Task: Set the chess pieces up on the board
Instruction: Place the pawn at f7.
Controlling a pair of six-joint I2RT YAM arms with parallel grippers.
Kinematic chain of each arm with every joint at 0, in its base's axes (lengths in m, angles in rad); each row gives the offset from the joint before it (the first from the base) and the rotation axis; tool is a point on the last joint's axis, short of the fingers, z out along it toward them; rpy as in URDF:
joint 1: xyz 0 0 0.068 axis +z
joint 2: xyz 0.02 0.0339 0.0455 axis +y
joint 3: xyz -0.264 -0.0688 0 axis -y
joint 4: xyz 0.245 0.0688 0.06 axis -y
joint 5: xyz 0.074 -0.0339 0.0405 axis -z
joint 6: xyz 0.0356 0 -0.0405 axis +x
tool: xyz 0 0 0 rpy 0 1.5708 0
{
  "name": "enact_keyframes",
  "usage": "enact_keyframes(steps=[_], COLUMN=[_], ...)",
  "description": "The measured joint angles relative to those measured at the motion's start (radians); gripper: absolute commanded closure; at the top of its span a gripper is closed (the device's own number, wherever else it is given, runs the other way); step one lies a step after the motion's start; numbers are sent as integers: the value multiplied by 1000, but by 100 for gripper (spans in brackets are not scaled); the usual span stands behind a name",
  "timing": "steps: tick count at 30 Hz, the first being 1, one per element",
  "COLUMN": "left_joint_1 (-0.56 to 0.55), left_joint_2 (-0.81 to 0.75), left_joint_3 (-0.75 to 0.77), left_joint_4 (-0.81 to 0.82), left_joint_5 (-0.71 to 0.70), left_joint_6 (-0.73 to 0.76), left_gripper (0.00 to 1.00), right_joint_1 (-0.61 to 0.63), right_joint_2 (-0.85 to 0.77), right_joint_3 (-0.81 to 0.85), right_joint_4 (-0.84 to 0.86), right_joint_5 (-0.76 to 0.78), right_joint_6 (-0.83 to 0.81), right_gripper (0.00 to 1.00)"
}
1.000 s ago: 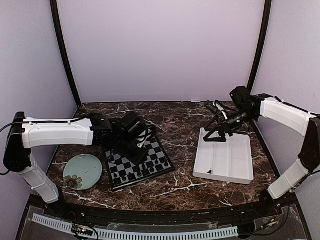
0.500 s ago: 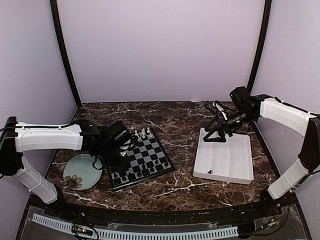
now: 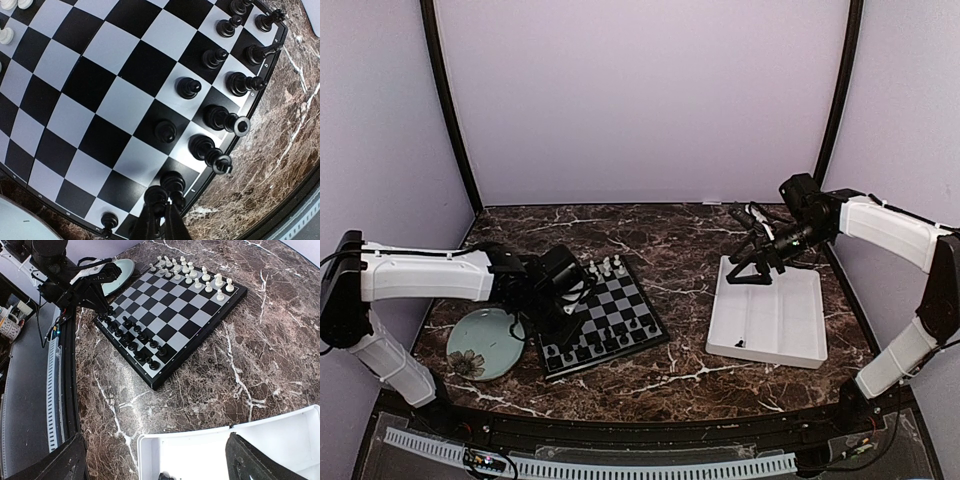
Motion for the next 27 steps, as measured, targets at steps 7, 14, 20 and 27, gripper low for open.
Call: enact_keyframes(steps=[7,14,20,27], left_joint_1=[19,32,34,39], left_joint_2=[31,58,72,79], left_joint_3=[0,0,0,-2], left_joint_4=[11,19,23,39], left_joint_5=[2,10,28,37], left_joint_6=[3,16,22,27], left_gripper=[93,92,91,89], right_joint_1=[0,0,0,0], right_joint_2=[7,24,39,48], right_joint_3=[0,0,0,0], right_joint_4=[0,0,-2,-4], right_joint_5=[3,6,6,6], right_joint_6=[0,-1,-4,-9], right_gripper=[2,2,1,2])
